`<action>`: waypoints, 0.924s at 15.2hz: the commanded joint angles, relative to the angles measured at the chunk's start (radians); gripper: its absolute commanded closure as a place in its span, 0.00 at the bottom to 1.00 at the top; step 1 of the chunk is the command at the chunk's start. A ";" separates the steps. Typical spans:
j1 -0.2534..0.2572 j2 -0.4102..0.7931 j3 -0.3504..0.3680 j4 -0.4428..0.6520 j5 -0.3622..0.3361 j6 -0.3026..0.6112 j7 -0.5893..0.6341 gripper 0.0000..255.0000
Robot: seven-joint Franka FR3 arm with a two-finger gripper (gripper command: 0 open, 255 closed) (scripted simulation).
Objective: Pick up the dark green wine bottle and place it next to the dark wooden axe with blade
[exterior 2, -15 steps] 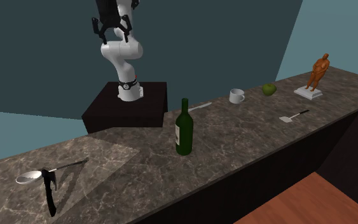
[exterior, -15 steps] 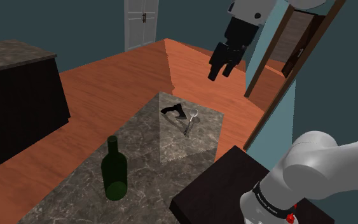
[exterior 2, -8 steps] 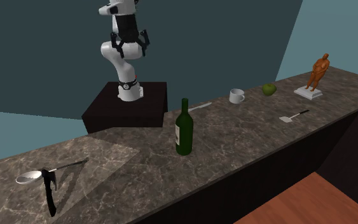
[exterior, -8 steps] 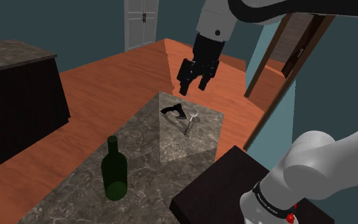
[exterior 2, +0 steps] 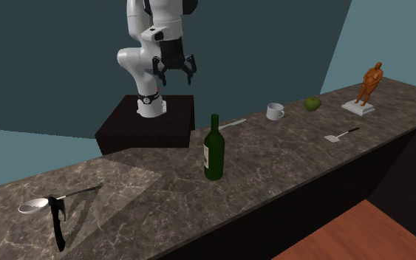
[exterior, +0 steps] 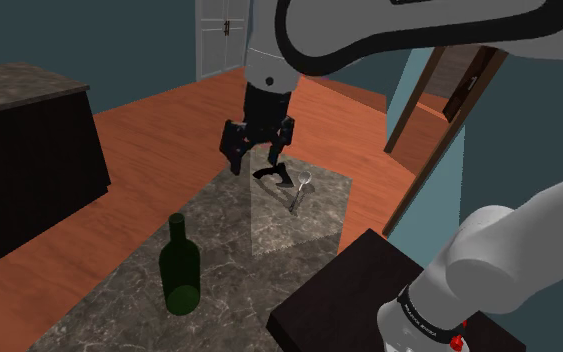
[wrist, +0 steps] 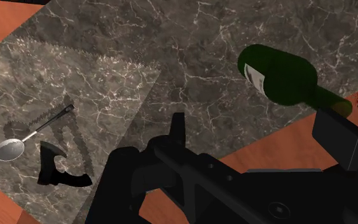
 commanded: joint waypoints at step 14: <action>0.085 0.582 0.150 0.351 -0.240 0.108 0.416 0.00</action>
